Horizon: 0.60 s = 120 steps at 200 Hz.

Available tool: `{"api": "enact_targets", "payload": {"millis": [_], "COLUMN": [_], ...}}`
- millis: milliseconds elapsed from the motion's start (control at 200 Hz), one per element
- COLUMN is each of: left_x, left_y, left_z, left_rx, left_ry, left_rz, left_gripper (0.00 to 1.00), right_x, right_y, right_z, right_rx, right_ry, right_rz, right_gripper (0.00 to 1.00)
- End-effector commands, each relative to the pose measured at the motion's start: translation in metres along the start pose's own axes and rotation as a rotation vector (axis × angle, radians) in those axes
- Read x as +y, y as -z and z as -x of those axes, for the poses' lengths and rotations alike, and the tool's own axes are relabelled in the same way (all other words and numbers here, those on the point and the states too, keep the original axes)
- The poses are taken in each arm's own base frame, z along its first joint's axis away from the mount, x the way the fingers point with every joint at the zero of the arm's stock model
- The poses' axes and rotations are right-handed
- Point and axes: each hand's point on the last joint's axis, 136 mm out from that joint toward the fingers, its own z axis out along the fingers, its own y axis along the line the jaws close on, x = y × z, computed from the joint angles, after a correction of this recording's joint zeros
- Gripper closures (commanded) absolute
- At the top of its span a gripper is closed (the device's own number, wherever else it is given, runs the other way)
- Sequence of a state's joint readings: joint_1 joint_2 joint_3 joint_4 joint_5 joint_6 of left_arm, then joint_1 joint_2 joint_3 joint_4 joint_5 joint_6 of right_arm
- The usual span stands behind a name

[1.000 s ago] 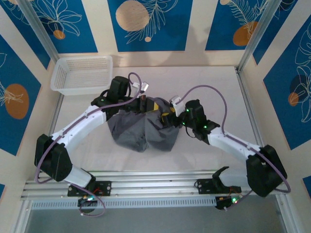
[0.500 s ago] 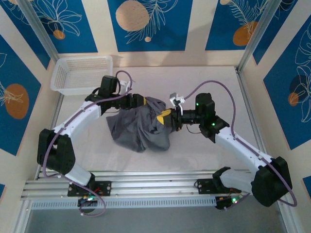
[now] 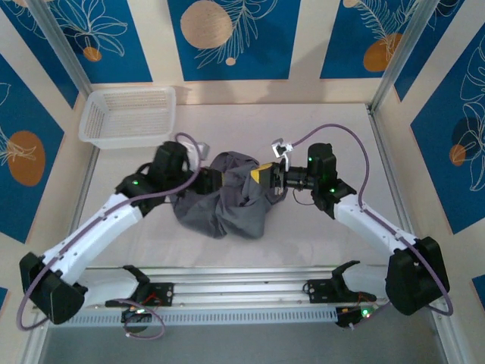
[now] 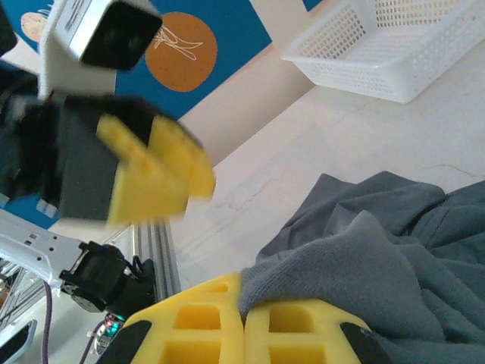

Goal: Fold the inside-out t-shirt

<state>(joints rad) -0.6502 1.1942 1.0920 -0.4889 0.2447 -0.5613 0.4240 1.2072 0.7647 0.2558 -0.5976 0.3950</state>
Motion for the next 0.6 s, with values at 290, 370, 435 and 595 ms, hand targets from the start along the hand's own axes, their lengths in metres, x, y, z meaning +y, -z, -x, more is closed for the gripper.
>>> {"api": "enact_targets", "payload": {"millis": [290,370,435,595], "left_x": [0.002,0.001,0.004,-0.008], "left_y": [-0.100,-0.105,-0.102,-0.069], "left_z": [-0.039,-0.041,-0.039,-0.014], "left_rx": [0.258,0.285,0.278,0.203], "left_ry": [0.092,0.084,0.073,0.041], "left_rz": [0.050,0.048,0.063,0.022], "left_gripper": [0.45,0.50,0.64,0.97], "right_x": [-0.001,-0.004,-0.009,-0.065], "right_y": [-0.007,-0.006,-0.004,0.019], "right_z": [0.005,0.004,0.004,-0.004], "right_rx": [0.024,0.017,0.009,-0.038], "right_ry": [-0.042,-0.050,-0.060,-0.202], "right_rz": [-0.002,-0.020,-0.047,-0.274], "right_gripper": [1.00,1.00,1.00,1.00]}}
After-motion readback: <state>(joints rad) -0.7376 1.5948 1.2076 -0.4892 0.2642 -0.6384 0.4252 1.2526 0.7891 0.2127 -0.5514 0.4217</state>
